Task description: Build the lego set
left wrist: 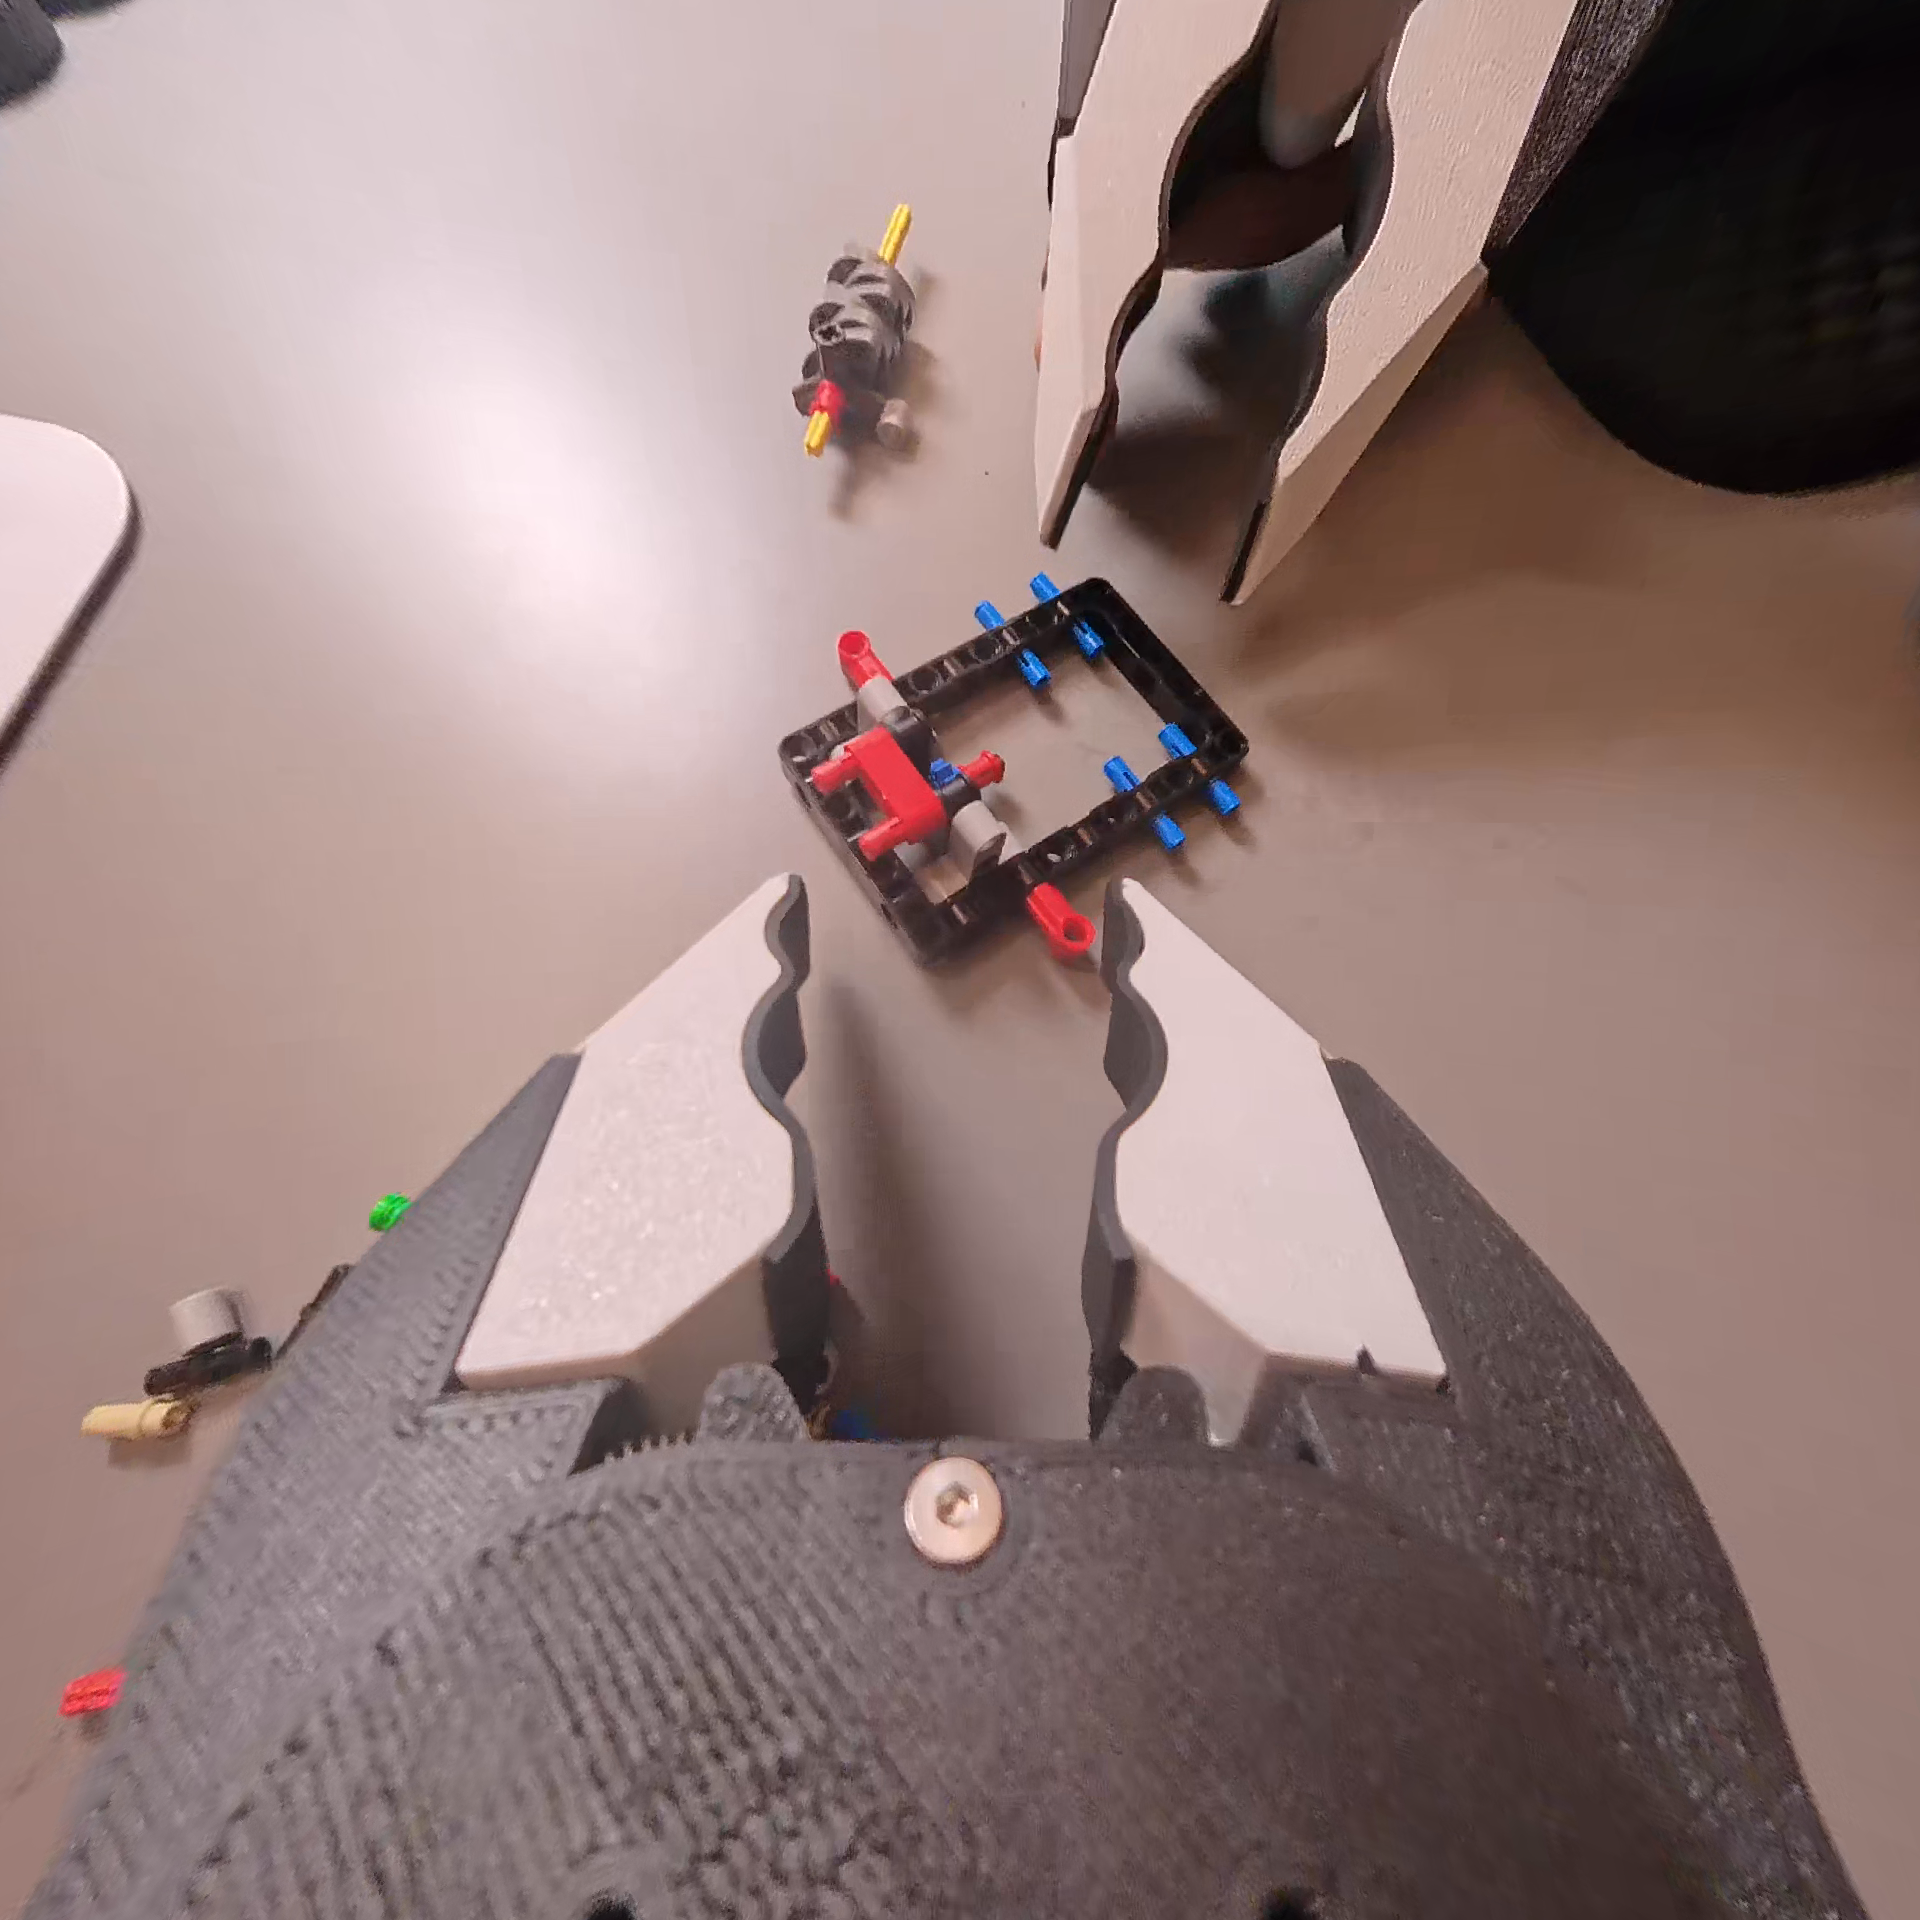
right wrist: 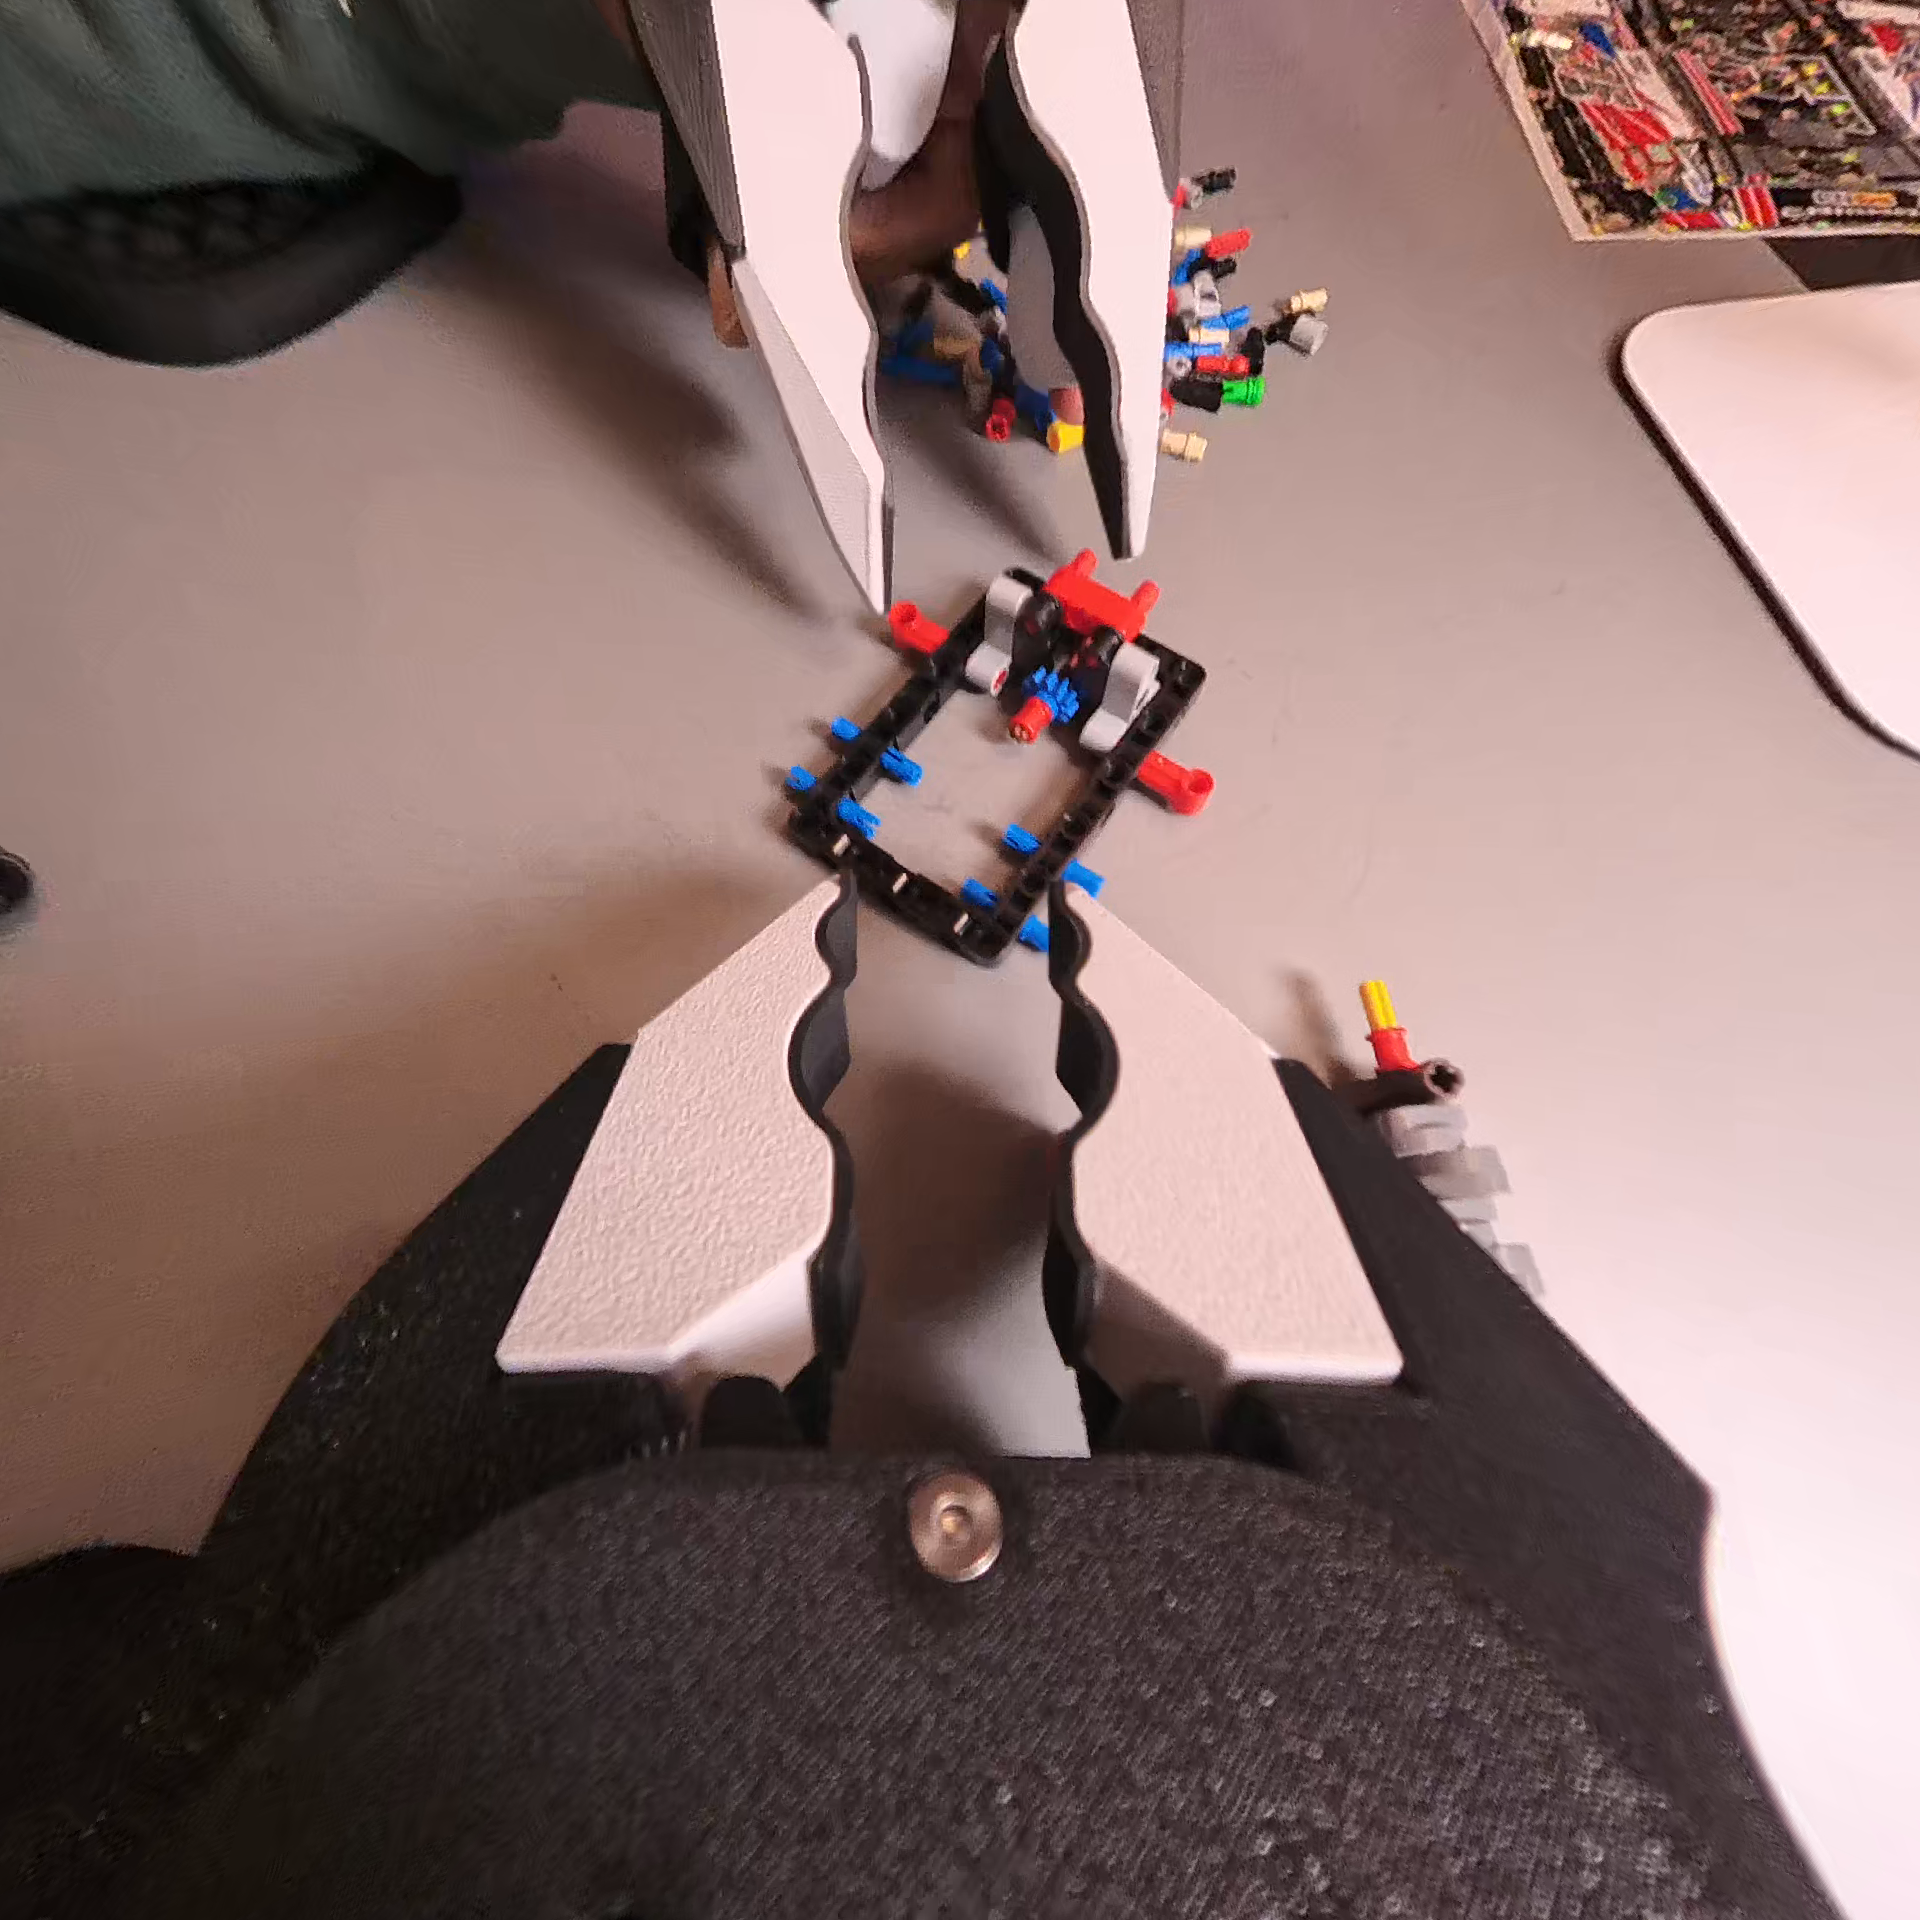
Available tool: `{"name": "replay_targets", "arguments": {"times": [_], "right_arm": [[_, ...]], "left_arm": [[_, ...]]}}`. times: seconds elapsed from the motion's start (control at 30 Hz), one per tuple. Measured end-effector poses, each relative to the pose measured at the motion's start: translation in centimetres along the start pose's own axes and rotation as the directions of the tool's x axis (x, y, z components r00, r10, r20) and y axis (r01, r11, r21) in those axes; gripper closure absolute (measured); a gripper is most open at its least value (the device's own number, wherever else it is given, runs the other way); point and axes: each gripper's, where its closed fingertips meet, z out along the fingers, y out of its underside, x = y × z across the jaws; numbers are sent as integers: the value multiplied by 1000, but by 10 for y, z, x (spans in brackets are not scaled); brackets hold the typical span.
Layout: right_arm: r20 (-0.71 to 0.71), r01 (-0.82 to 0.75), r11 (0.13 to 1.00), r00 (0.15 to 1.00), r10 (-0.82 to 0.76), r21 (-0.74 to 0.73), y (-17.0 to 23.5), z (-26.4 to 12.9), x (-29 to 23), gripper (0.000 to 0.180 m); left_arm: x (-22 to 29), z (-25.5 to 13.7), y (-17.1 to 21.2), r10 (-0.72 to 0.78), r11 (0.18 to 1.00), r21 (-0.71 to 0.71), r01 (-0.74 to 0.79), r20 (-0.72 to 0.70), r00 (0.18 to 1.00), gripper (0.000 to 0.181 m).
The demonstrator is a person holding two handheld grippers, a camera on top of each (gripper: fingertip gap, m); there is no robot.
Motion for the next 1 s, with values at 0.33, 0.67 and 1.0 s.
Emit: {"name": "replay_targets", "arguments": {"times": [0.33,0.67,1.0], "right_arm": [[-14,27,1000,1000,-27,16,1,0,2,150],[-25,38,999,999,-37,25,1,1,3,153],[-35,48,999,998,-48,25,1,2,3,154]], "left_arm": [[-11,6,1,29,1000,-8,-29,65,997,162],[-22,-3,-4,-10,998,63,5,90,996,153],[-3,5,-6,-26,998,61,27,-21,999,146]]}}
